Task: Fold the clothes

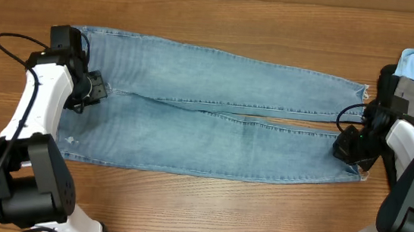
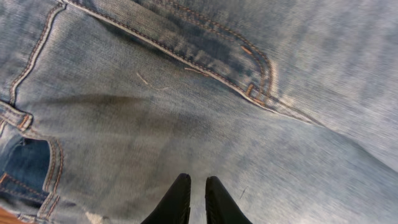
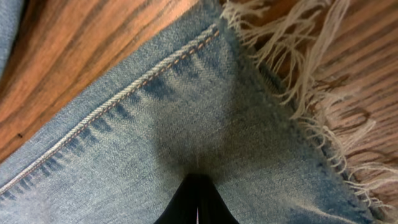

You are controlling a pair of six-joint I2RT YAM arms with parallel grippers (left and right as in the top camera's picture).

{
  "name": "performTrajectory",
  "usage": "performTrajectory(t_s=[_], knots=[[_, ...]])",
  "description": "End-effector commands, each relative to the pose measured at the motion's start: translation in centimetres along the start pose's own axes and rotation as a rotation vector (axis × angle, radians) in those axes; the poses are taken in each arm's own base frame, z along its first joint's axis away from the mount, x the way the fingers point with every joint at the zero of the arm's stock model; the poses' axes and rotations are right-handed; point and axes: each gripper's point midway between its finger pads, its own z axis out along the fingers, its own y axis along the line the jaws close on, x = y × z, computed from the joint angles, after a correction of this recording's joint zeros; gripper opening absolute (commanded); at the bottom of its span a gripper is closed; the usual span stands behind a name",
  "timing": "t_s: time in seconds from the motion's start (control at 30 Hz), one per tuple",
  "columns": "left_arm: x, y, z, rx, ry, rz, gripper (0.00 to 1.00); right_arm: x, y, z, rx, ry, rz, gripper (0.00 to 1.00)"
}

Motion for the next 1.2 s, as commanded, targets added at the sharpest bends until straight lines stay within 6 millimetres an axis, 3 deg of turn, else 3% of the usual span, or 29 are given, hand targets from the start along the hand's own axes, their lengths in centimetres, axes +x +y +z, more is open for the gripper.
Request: performTrajectory(t_s=[0.0,0.2,0.3,0.43,0.7,0.87,1.0,1.07,1.17], knots=[[1.7,0.8,3.5,-0.057,0.103,-0.011,0.13,-0.7,-0.4,0.2,0.017,-0.024,0.003,0.04],[3.4,1.8,6.7,-0.122,0.205,0.000,0.09,-0.7,-0.7,0.1,0.034,-0.027,0.004,0.04],[3.7,2.6,7.7,-0.170,0.221,0.008,0.10,-0.6,-2.5,0.0,0.138,-0.035,0.068,0.04],[3.7,3.0,8.2,-0.178,0.226,-0.002,0.10,-0.5,-4.7,-0.4,0.257,-0.059,0.147,0.04],[3.4,4.1,8.3,-0.176,0.223,-0.037,0.09,-0.7,-5.3,-0.5,0.246,-0.056,0.175,0.04],[3.4,4.3,8.3,-0.177,0.227,-0.046,0.09,-0.6,-6.6,-0.8,0.268,-0.055,0.249,0.04],[2.4,2.7,7.9,-0.084,0.210,-0.035,0.04,-0.5,-6.6,-0.8,0.238,-0.043,0.266,0.04],[1.2,1.6,6.8,-0.028,0.199,-0.027,0.04,-0.4,-6.5,-0.9,0.234,-0.034,0.270,0.04],[-1.1,0.8,3.5,0.006,0.166,-0.030,0.04,-0.7,-6.2,-1.7,0.215,-0.031,0.283,0.04]])
